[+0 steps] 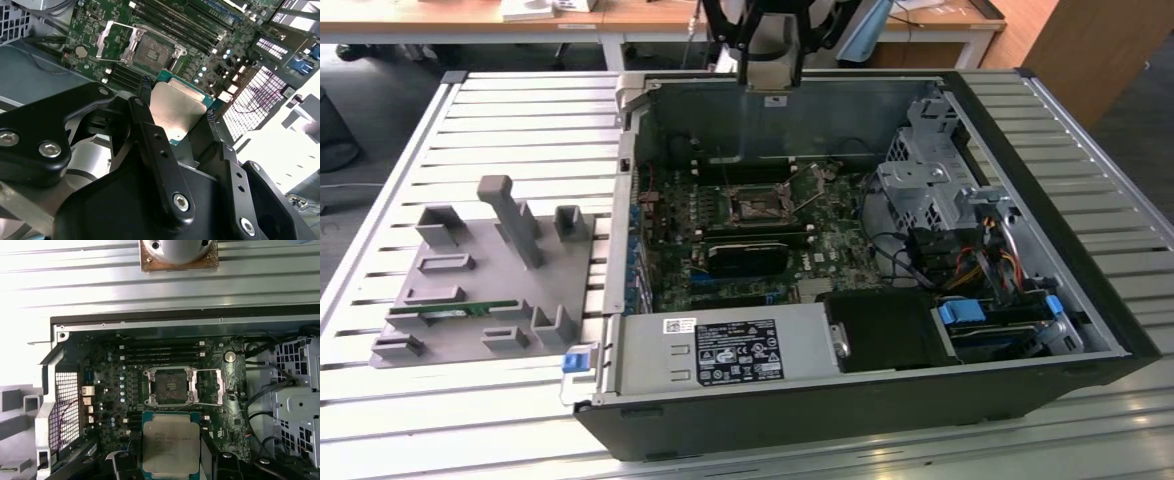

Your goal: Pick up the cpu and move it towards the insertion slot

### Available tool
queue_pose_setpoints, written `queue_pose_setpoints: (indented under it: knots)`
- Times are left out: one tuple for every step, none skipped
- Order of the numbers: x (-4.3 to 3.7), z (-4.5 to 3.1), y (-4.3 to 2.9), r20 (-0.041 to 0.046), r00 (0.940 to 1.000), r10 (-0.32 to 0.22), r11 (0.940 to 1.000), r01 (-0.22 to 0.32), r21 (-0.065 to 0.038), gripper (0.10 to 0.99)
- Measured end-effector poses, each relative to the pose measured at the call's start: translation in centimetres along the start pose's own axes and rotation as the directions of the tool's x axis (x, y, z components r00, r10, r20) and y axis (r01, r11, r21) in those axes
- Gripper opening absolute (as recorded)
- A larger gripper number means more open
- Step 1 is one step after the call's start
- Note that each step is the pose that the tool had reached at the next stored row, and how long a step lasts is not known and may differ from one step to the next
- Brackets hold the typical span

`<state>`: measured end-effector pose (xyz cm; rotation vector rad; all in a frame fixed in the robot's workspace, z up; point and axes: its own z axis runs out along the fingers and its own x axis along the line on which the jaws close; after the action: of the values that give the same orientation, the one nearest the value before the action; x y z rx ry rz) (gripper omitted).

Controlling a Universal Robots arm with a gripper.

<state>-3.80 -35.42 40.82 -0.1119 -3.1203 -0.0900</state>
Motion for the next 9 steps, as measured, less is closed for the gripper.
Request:
queue_pose_setpoints:
  knots:
    - [-0.12,0.02,0.21,-0.0001,1.0000,0.000,1.0000,0.000,0.000,0.545]
    - [-0.22,0.05,0.40,-0.0001,1.0000,0.000,1.0000,0.000,0.000,0.545]
    - [-0.32,0.07,0.57,0.0000,1.0000,0.000,1.0000,0.000,0.000,0.545]
    - [-0.39,0.10,0.73,0.0000,1.0000,0.000,1.0000,0.000,0.000,0.545]
    - [-0.46,0.12,0.89,0.0000,1.0000,0.000,1.0000,0.000,0.000,0.545]
    - [-0.52,0.13,1.04,0.0000,1.0000,0.000,1.0000,0.000,0.000,0.545]
    - [-0.59,0.15,1.18,0.0000,1.0000,0.000,1.0000,0.000,0.000,0.545]
    - [-0.64,0.17,1.31,0.0000,1.0000,0.000,1.0000,0.000,0.000,0.545]
    - [-0.69,0.19,1.44,0.0000,1.0000,0.000,1.0000,0.000,0.000,0.545]
